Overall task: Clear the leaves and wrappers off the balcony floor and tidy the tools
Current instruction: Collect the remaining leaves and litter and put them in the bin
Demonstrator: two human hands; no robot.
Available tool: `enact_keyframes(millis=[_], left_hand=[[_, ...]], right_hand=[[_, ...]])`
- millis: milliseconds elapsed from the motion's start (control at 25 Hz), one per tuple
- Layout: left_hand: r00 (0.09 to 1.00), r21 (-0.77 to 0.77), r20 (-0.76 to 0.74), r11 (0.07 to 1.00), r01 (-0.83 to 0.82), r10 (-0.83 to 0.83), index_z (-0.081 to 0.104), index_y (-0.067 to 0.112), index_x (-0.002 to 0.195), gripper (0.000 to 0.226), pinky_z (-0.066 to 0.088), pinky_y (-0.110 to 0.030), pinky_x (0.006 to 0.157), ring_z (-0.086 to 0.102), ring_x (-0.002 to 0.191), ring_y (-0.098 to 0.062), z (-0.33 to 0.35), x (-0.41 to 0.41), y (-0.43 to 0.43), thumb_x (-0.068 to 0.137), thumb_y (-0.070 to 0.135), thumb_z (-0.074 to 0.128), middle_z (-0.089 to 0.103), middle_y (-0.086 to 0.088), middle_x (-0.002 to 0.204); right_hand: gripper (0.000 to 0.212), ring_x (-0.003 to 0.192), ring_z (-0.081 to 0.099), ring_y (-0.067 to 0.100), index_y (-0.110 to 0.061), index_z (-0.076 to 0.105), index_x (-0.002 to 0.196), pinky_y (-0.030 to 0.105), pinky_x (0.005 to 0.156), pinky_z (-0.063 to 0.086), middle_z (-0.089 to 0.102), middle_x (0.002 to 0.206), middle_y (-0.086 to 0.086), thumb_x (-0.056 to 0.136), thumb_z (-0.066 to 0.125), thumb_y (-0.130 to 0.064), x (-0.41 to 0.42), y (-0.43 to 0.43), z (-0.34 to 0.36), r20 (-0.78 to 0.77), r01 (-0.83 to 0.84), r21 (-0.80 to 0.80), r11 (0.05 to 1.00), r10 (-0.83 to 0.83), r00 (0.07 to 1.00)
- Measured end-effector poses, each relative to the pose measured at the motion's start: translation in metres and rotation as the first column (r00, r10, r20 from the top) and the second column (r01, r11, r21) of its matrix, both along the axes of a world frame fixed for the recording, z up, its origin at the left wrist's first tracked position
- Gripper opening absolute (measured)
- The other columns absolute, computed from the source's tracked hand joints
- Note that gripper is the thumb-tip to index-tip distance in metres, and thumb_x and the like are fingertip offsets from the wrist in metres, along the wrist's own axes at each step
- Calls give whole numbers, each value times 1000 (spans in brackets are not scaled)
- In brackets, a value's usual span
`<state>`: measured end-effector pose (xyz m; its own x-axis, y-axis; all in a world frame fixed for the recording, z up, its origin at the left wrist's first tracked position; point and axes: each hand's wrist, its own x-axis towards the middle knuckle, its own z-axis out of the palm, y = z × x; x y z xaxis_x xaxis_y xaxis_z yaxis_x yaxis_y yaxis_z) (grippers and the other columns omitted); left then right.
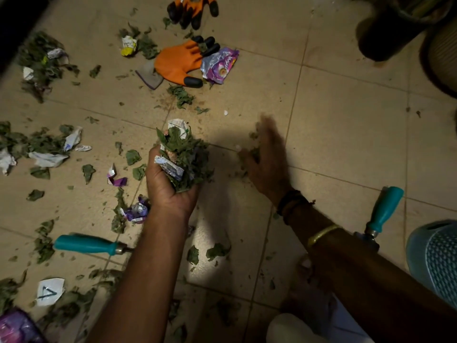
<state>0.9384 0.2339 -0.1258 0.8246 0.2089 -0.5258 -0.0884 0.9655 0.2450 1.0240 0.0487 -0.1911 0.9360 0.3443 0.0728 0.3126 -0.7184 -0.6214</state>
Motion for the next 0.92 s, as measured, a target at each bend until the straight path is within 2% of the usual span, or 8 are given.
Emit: enact_keyframes(millis=[40,120,200,320,560,680,760,920], left_hand=[[1000,-25,11,1000,-6,6,70,17,112,28,34,-47,117,57,116,-27,-1,0,4,89,29,60,60,-4,118],[999,-50,36,999,-10,12,73,16,110,28,36,-48,116,60,118,-28,-1,-2,7,86,28,63,64,-5,118],[998,-44,48,999,-28,31,73,15,111,31,40,-52,112,63,118,-28,1,-7,8,84,27,63,65,-7,121],[998,34,19,997,-66,65,75,11,100,33,47,-62,97,72,94,-30,11,-12,8,79,29,58,70,-11,107],[999,46,11,998,-39,38,79,9,97,34,61,-48,84,74,93,-28,17,-14,5,80,27,57,75,-10,103],[999,69,-27,997,22,-20,66,12,132,49,46,-51,109,61,124,-31,11,-14,-2,88,31,56,63,-11,137],[998,78,-42,996,42,-38,58,13,140,57,43,-51,111,53,134,-30,10,-14,-9,86,32,57,55,-11,146],[993,98,-100,992,80,-70,75,12,112,44,53,-47,99,68,112,-27,12,-11,-24,78,35,61,70,-10,124]], right_hand=[[82,154,22,26,-14,20,160,57,121,25,23,167,12,99,44,-63,4,-11,0,18,127,73,989,-129,991],[82,152,25,30,-13,28,157,60,120,23,29,164,14,97,38,-68,0,-34,-2,47,271,-61,961,-268,962],[94,155,13,34,-14,21,159,59,125,11,18,167,18,92,32,-78,-9,-38,-7,22,158,-247,956,-157,987],[96,157,3,33,-17,12,162,50,126,4,5,169,17,92,32,-79,-2,1,-10,-18,-112,-298,948,112,994],[62,151,28,37,-9,41,153,53,122,27,32,162,20,101,37,-43,-14,9,-3,15,-338,-370,865,369,929],[51,138,46,43,-9,52,145,53,108,46,48,150,23,96,57,-22,-38,-18,8,112,-333,-478,813,432,895],[54,127,54,42,-13,61,139,48,89,56,56,144,19,86,66,-5,-46,-33,14,122,-310,-522,794,430,895],[38,96,64,37,-7,74,111,42,64,58,71,116,14,76,69,7,-62,-45,16,134,-234,-461,856,327,935]])
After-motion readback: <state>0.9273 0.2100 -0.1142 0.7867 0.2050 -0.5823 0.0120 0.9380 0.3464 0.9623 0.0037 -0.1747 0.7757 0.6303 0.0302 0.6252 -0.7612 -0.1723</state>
